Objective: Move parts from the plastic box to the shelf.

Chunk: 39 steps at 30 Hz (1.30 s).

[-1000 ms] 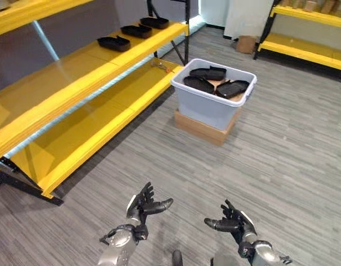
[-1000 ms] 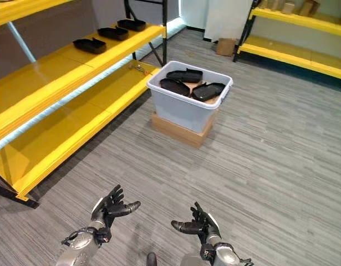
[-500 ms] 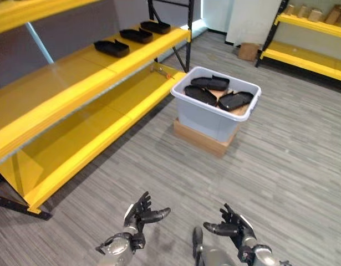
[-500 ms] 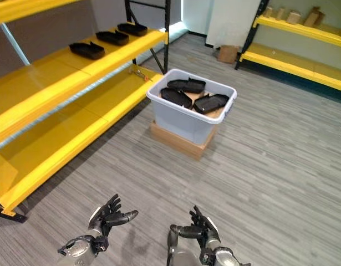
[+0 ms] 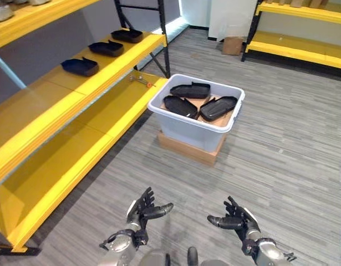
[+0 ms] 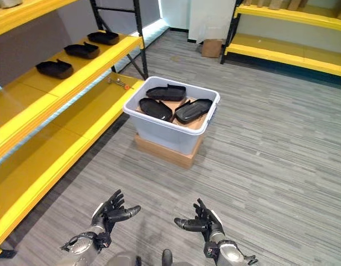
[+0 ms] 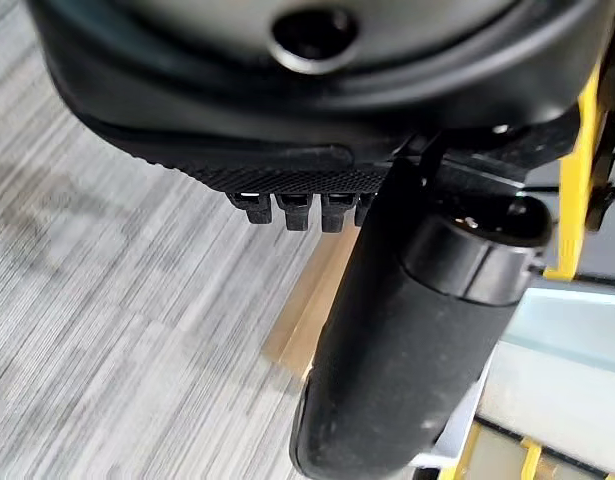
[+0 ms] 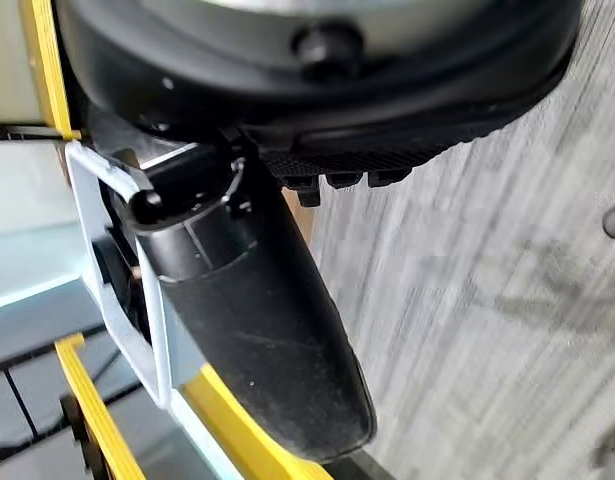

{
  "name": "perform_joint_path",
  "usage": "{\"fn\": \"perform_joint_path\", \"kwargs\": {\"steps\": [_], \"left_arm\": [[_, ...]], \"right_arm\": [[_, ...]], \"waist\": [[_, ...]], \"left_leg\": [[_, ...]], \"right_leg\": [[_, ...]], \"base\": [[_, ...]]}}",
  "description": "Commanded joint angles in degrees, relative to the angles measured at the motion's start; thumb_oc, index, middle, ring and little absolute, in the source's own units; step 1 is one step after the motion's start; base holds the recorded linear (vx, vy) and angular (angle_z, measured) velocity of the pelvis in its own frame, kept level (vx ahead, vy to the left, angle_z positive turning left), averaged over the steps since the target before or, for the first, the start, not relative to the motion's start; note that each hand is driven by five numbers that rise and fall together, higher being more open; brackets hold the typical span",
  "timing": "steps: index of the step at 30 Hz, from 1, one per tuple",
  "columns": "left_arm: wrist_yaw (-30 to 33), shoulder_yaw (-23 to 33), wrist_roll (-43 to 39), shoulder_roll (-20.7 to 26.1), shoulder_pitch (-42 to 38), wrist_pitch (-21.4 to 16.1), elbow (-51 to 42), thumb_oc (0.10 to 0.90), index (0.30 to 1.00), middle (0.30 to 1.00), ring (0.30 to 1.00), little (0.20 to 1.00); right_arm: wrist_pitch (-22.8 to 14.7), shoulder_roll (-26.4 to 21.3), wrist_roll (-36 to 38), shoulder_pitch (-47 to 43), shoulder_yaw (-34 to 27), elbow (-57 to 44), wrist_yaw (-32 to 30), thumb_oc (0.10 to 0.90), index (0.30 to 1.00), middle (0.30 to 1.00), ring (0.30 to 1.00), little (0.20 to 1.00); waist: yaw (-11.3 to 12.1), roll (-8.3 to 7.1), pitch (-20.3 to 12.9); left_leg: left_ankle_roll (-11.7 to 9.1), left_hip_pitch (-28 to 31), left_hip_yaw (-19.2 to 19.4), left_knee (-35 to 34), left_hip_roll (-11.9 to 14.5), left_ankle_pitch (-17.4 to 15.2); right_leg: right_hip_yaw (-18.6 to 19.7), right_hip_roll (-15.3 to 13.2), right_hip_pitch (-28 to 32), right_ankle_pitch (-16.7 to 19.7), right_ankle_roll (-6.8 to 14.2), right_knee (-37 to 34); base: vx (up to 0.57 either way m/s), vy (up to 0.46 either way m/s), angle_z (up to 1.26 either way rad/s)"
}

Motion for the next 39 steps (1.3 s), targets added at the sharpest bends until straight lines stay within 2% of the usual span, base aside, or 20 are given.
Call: {"fn": "perform_joint_path", "kwargs": {"steps": [1,3,5,9,13,16,17,18,19,21,22,23,24,25,27,29,30,31,36,39], "left_arm": [[-0.9,0.4,-0.7,0.5,-2.1,-3.5,-4.6,0.9,1.0,1.0,1.0,1.0],[-0.8,0.5,-0.2,0.4,-2.2,-3.8,-4.3,0.9,1.0,1.0,1.0,1.0],[-1.2,0.6,-0.1,0.5,-2.4,-3.8,-4.1,0.9,1.0,1.0,1.0,1.0],[-1.2,0.9,-0.5,1.1,-1.8,-4.1,-5.1,0.9,1.0,1.0,1.0,1.0],[-0.9,1.5,-1.5,1.8,-1.3,-4.1,-5.4,0.9,1.0,1.0,1.0,1.0],[-0.5,2.2,-1.6,2.3,-1.2,-4.0,-5.4,0.9,1.0,1.0,1.0,1.0],[-0.5,2.2,-1.6,2.3,-1.2,-4.0,-5.4,0.9,1.0,1.0,1.0,1.0],[-0.3,2.4,-1.1,2.9,-1.3,-3.8,-5.6,0.9,1.0,1.0,1.0,1.0],[-0.2,2.6,-0.7,3.7,-1.1,-3.5,-6.1,0.9,1.0,1.0,1.0,1.0],[-0.5,2.9,-0.1,3.8,-0.6,-3.3,-6.0,0.9,1.0,1.0,1.0,1.0],[-0.5,2.9,-0.1,3.8,-0.6,-3.3,-6.0,0.9,1.0,1.0,1.0,1.0],[-0.9,3.0,-0.3,3.4,-0.6,-3.2,-5.1,0.9,1.0,1.0,1.0,1.0],[-1.0,2.8,-0.5,3.2,-0.6,-3.3,-4.6,0.9,1.0,1.0,1.0,1.0],[-1.1,2.8,-0.5,3.2,-0.6,-3.3,-4.6,0.9,1.0,1.0,1.0,1.0],[-1.4,2.5,-0.7,2.7,-0.6,-3.4,-4.0,0.9,1.0,1.0,1.0,1.0],[-1.3,2.6,-0.6,2.2,-0.3,-3.4,-3.9,0.9,1.0,1.0,1.0,1.0],[-1.3,2.6,-0.6,2.2,-0.3,-3.4,-3.9,0.9,1.0,1.0,1.0,1.0],[-1.8,2.1,-0.5,1.6,0.2,-3.4,-3.6,0.9,1.0,1.0,1.0,1.0],[-2.3,2.0,-0.8,1.3,0.5,-3.5,-4.2,0.9,1.0,1.0,1.0,1.0],[-2.0,1.2,-1.0,0.9,-0.9,-3.6,-3.5,0.9,1.0,1.0,1.0,1.0]], "right_arm": [[-4.0,-2.6,-0.1,-0.1,-1.5,-6.6,0.2,0.9,1.0,1.0,1.0,1.0],[-3.9,-2.3,0.4,-0.3,-1.7,-6.0,0.1,0.9,1.0,1.0,1.0,1.0],[-3.4,-1.7,1.0,-0.2,-1.7,-5.9,0.5,0.9,1.0,1.0,1.0,1.0],[-3.1,-0.7,1.1,0.5,-1.8,-6.5,1.1,0.9,1.0,1.0,1.0,1.0],[-2.9,-0.7,-2.9,-0.5,-1.0,-7.3,1.0,0.9,1.0,1.0,1.0,1.0],[-3.1,-0.5,-3.7,-0.9,-0.9,-7.8,1.3,0.9,1.0,1.0,1.0,1.0],[-3.1,-0.5,-3.7,-0.9,-0.9,-7.8,1.3,0.9,1.0,1.0,1.0,1.0],[-3.1,-0.3,-3.8,-1.0,-0.7,-7.7,1.5,0.9,1.0,1.0,1.0,1.0],[-3.3,-0.2,-3.7,-0.6,-0.7,-8.6,1.5,0.9,1.0,1.0,1.0,1.0],[-3.1,0.1,-4.2,-0.2,-0.8,-8.2,1.4,0.9,1.0,1.0,1.0,1.0],[-3.1,0.1,-4.2,-0.1,-0.8,-8.2,1.4,0.9,1.0,1.0,1.0,1.0],[-3.1,0.2,-3.3,-0.1,-0.6,-7.7,1.6,0.9,1.0,1.0,1.0,1.0],[-3.2,0.1,-2.3,-0.1,-0.6,-7.7,1.6,0.9,1.0,1.0,1.0,1.0],[-3.2,0.0,-2.3,-0.1,-0.6,-7.7,1.6,0.9,1.0,1.0,1.0,1.0],[-3.4,-0.1,-1.4,0.0,-0.5,-7.7,1.8,0.9,1.0,1.0,1.0,1.0],[-3.2,-0.4,-2.1,-0.2,-0.2,-7.9,1.8,0.9,1.0,1.0,1.0,1.0],[-3.2,-0.4,-2.1,-0.2,-0.2,-7.9,1.8,0.9,1.0,1.0,1.0,1.0],[-3.2,-0.4,-1.7,0.6,-0.2,-8.1,1.9,0.9,1.0,1.0,1.0,1.0],[-3.5,-1.3,-0.2,0.2,-0.6,-8.4,1.7,0.9,1.0,1.0,1.0,1.0],[-3.7,-1.9,0.6,0.0,-1.2,-7.7,1.2,0.9,1.0,1.0,1.0,1.0]], "waist": [[1.2,2.11,-0.4],[1.5,3.18,-0.8],[1.4,3.55,-1.3],[1.2,3.08,-2.9],[1.8,2.18,-3.4],[1.7,2.1,-3.0],[1.7,2.08,-3.0],[1.2,2.38,-1.9],[0.6,3.34,-0.5],[0.6,3.97,0.0],[0.5,3.9,0.1],[-0.2,4.31,-0.2],[-0.8,4.15,-0.1],[-0.9,4.18,0.1],[-1.5,3.31,0.2],[-1.4,2.71,-0.1],[-1.5,2.8,0.0],[-1.8,2.17,-0.9],[-0.8,2.42,-3.1],[-1.3,2.45,-2.7]], "left_leg": [[0.1,6.0,-2.2,-12.9,2.6,10.5],[-1.1,6.0,-3.0,-19.0,3.0,13.5],[-1.0,7.4,-1.7,-18.9,3.5,12.8],[0.1,9.3,0.6,-18.0,2.6,10.7],[2.9,9.6,3.4,-14.4,0.6,5.9],[4.7,10.6,3.9,-13.6,-0.7,3.9],[4.7,10.6,3.9,-13.6,-0.7,3.8],[6.0,12.3,3.6,-13.7,-1.3,2.8],[7.1,14.5,3.5,-14.4,-1.1,2.1],[7.7,16.3,3.6,-14.7,-1.3,1.1],[7.7,16.4,3.5,-14.7,-1.4,1.1],[7.4,18.1,3.3,-15.7,-1.6,0.9],[7.2,19.1,2.9,-16.2,-1.9,0.6],[7.1,19.4,2.7,-16.3,-1.9,0.5],[7.0,21.3,2.3,-17.5,-2.9,-0.1],[6.5,24.3,2.6,-19.1,-3.8,-0.9],[6.4,24.4,2.5,-19.2,-3.7,-0.9],[6.1,25.2,1.9,-18.9,-4.0,-1.4],[5.1,24.2,3.6,-17.4,-3.1,-1.4],[2.6,22.0,4.2,-10.8,-2.1,-0.8]], "right_leg": [[0.9,-3.2,0.6,-1.7,5.5,2.9],[2.6,-2.4,2.4,-2.6,5.6,2.6],[4.1,-2.3,3.7,-3.7,5.7,2.7],[5.5,-4.9,4.2,-3.6,7.1,2.8],[7.8,-8.1,2.7,-2.9,9.4,6.7],[8.7,-8.9,-1.7,1.0,11.1,16.5],[8.8,-8.9,-1.8,0.9,11.1,16.7],[8.2,-8.6,-6.5,5.6,11.0,26.9],[6.3,-8.5,-10.2,7.3,10.0,34.7],[2.1,-9.9,-12.9,6.0,9.1,37.7],[2.0,-10.0,-12.8,5.9,9.1,37.8],[-0.1,-7.1,-15.9,1.6,8.5,32.5],[-0.5,-5.5,-16.4,-0.2,8.4,28.9],[-0.6,-5.6,-16.0,-0.3,8.3,28.9],[-2.2,-3.8,-17.0,1.3,9.0,19.4],[-8.8,-4.2,-17.9,4.9,9.9,10.8],[-8.9,-4.1,-17.8,4.9,9.9,10.7],[-5.9,-3.4,-14.8,5.2,9.3,7.3],[-5.0,-2.2,-10.6,5.2,8.0,3.2],[-5.4,-2.3,-9.2,4.0,6.8,3.5]], "base": [[0.32,0.069,-1.03],[0.3,0.083,-0.62],[0.3,0.137,-0.59],[0.24,0.147,-0.75],[0.24,0.192,-0.17],[0.14,0.141,-0.3],[0.1,0.149,-0.06],[0.15,0.249,0.03],[0.21,0.307,0.24],[0.15,0.177,0.16],[0.19,0.103,0.07],[0.21,0.05,0.12],[0.22,0.05,-0.07],[0.15,-0.011,-0.2],[0.19,-0.02,-0.06],[0.26,-0.031,0.02],[0.27,-0.071,-0.07],[0.13,-0.05,-0.03],[0.17,-0.075,0.19],[0.11,-0.052,-0.13]]}}
